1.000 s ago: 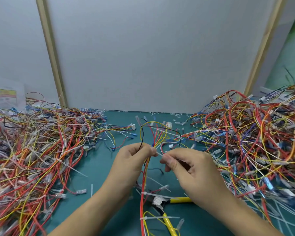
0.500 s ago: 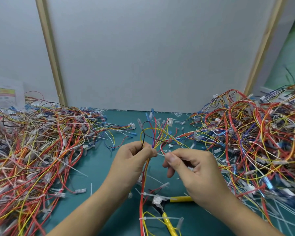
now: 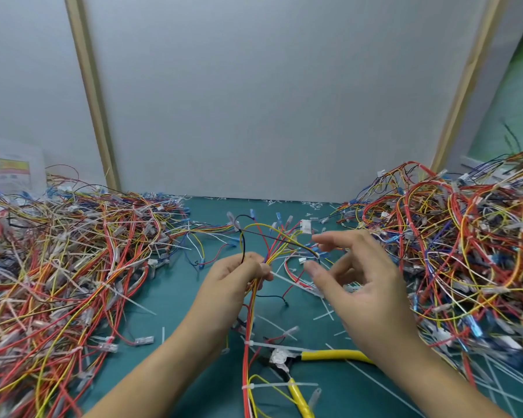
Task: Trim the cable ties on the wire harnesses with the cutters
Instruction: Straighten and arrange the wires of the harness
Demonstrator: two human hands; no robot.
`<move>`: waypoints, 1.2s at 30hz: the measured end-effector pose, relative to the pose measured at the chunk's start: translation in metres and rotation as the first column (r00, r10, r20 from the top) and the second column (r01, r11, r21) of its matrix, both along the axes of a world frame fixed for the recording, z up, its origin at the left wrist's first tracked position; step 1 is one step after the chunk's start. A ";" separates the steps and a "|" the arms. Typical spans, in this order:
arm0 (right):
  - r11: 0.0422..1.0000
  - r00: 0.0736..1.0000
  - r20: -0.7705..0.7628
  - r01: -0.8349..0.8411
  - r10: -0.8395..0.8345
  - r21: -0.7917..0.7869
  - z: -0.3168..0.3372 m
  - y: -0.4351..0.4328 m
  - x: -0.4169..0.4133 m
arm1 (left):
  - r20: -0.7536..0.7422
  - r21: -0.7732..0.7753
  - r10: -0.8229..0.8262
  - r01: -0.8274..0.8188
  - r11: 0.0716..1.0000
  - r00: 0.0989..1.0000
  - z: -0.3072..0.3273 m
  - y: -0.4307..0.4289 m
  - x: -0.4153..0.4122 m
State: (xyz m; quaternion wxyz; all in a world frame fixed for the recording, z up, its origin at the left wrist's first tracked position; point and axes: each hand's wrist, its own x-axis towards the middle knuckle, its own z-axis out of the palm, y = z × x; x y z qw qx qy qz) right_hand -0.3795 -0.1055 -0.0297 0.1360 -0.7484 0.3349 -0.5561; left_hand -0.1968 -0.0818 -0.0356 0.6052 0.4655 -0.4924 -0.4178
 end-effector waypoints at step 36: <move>0.993 0.999 0.032 -0.028 0.025 0.111 -0.002 0.005 0.007 | 0.635 -0.755 0.724 0.019 0.655 0.272 -0.002 0.005 0.008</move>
